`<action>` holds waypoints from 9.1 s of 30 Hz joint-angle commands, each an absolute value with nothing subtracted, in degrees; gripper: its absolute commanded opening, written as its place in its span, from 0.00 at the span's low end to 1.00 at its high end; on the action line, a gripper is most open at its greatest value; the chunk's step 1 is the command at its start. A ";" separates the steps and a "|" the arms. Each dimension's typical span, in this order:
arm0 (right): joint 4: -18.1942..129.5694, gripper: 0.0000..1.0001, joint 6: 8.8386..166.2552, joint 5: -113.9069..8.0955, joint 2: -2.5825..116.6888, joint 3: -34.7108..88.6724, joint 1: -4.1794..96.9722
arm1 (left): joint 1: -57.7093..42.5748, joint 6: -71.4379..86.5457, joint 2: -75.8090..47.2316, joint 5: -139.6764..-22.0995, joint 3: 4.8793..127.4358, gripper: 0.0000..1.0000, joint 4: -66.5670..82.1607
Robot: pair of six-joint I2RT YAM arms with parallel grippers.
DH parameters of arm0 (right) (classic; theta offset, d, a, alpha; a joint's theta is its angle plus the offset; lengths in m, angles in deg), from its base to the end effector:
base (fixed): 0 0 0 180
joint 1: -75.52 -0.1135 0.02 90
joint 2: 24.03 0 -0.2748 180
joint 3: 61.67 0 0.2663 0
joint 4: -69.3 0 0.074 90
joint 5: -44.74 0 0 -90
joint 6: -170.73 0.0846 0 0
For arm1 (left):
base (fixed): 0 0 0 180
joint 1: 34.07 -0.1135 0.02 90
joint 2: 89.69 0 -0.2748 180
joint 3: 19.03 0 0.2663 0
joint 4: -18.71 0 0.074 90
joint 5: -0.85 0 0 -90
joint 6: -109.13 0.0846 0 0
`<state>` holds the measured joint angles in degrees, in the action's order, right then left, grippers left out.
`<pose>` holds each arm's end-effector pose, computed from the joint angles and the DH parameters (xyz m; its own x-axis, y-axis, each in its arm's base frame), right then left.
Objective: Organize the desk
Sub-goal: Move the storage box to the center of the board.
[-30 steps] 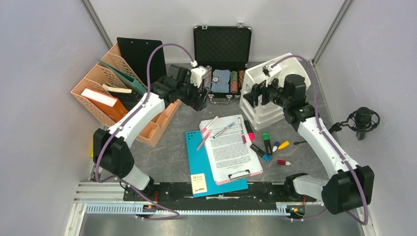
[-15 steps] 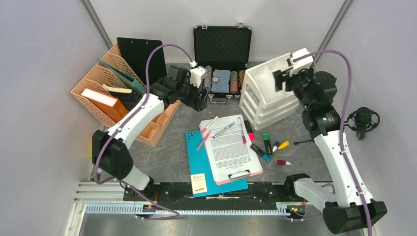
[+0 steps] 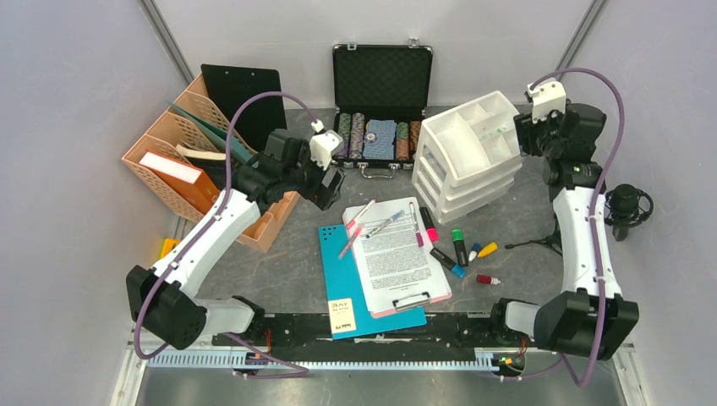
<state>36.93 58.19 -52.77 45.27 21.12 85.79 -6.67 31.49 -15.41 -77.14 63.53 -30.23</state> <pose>0.3279 -0.0482 0.3816 -0.3152 -0.3291 -0.8901 -0.0712 0.9435 -0.3236 0.2831 -0.1666 0.3142 -0.4387 0.4632 -0.7700 0.7004 0.7131 0.0299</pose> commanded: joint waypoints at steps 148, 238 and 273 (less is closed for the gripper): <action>137.10 0.75 143.80 -103.39 33.57 -42.45 107.06 | 12.78 -6.21 35.37 -82.31 118.62 0.94 -16.86; 144.87 0.65 153.44 -81.76 53.70 -38.15 93.98 | 12.68 -3.45 37.05 -82.69 115.28 0.91 -19.09; 155.36 0.45 153.69 -96.35 59.00 -39.49 95.83 | 13.30 0.57 37.90 -92.82 116.68 0.95 -21.38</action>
